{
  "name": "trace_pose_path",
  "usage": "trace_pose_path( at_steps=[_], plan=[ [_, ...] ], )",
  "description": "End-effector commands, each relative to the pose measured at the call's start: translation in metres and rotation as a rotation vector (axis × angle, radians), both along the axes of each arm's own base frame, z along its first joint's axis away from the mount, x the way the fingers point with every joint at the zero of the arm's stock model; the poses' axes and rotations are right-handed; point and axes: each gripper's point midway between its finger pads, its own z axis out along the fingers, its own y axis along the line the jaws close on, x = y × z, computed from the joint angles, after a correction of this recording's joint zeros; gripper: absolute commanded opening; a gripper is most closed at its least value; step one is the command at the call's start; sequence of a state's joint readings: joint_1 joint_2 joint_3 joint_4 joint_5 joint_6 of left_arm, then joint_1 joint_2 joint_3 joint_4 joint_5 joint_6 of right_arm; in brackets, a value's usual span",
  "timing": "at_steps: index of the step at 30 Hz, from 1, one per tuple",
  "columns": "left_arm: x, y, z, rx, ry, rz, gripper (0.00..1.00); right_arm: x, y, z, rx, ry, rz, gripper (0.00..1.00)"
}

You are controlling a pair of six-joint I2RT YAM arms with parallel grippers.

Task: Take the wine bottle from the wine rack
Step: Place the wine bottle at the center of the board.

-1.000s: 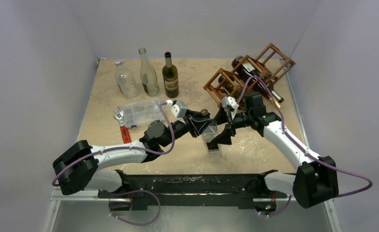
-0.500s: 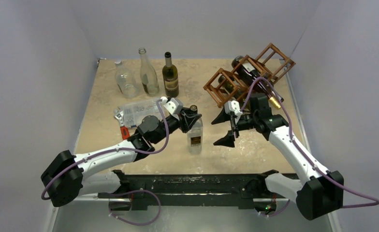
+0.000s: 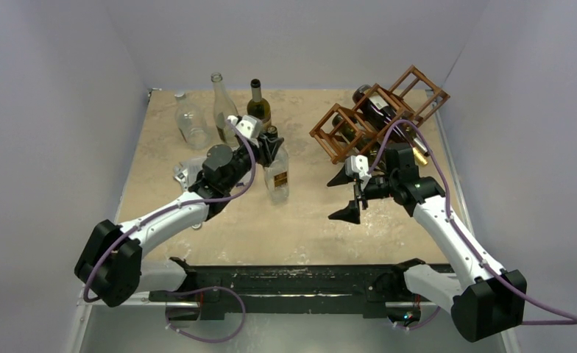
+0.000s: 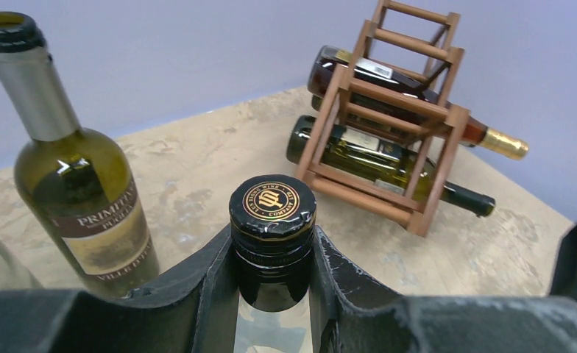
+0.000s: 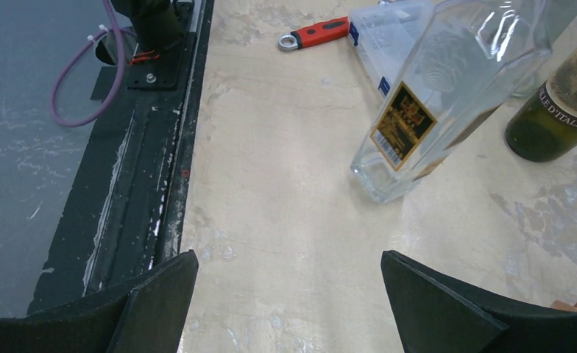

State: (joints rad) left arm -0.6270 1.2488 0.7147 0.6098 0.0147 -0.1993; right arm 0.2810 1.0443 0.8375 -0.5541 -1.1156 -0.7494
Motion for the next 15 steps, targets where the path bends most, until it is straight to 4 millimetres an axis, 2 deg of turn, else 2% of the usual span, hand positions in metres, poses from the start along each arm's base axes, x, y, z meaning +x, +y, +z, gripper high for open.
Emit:
trace_pose_path(
  at_steps=[1,8,15],
  plan=[
    [0.022,0.009,0.094,-0.154,-0.238,0.030,0.00,0.005,-0.001,0.014,0.003,-0.065,-0.003,0.99],
    [0.061,0.023,0.093,-0.134,-0.240,0.080,0.00,0.006,-0.002,0.012,-0.002,-0.066,-0.007,0.99],
    [0.082,0.027,0.094,-0.111,-0.266,0.093,0.00,0.009,-0.003,0.009,-0.015,-0.064,-0.016,0.99]
  ],
)
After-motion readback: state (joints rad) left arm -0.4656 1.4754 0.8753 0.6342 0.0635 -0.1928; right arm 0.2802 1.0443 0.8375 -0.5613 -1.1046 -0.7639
